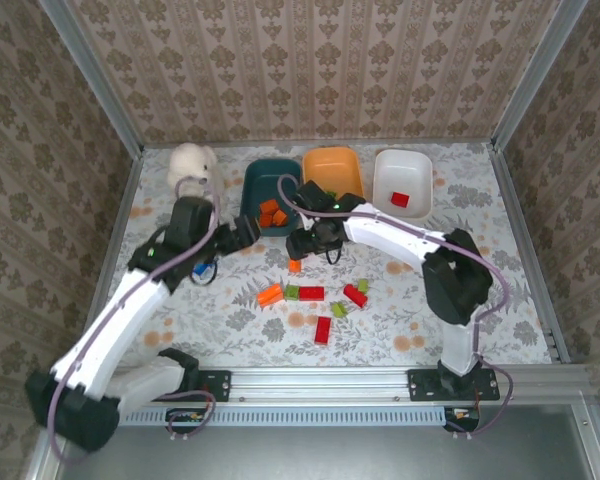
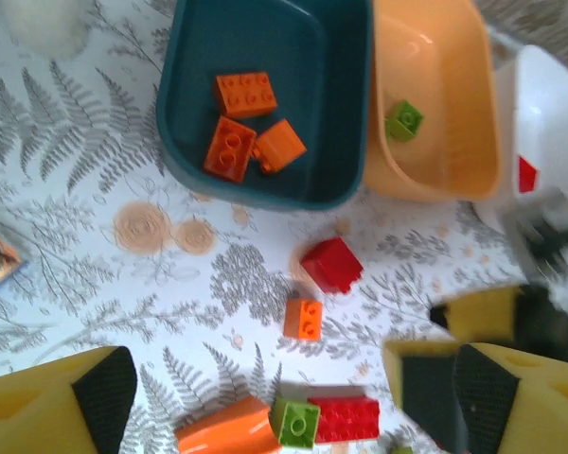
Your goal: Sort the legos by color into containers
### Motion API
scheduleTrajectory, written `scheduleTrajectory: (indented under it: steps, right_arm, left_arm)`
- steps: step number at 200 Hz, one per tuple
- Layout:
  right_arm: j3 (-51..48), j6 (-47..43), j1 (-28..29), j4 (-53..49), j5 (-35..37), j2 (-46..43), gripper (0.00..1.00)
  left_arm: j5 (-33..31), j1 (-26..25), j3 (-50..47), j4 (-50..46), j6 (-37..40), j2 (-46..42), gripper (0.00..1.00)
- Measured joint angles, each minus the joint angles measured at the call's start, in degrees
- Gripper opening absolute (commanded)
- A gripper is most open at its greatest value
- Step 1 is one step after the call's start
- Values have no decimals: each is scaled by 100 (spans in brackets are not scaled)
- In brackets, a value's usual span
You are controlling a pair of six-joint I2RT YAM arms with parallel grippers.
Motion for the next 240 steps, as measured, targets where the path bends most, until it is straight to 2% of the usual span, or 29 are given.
scheduleTrajectory:
  steps: [31, 62, 90, 178, 210, 240]
  right_arm:
    - [503, -181, 2, -98, 168, 533, 73]
    - [791, -321, 4, -168, 367, 883, 71]
    - [935, -435, 4, -192, 542, 1139, 67]
    - [1196, -599, 4, -308, 667, 1504, 44]
    - [1228, -608, 4, -315, 688, 1545, 31]
    - [1167, -575, 4, -306, 793, 1484, 28]
  left_arm:
    - [57, 0, -461, -92, -55, -1287, 100]
    - [35, 0, -487, -197, -164, -1851, 100]
    - [35, 0, -487, -295, -223, -1775, 100]
    - [125, 0, -487, -297, -227, -1506, 100]
    - [186, 0, -487, -264, -227, -1427, 100]
    - [260, 0, -487, -186, -227, -1364, 100]
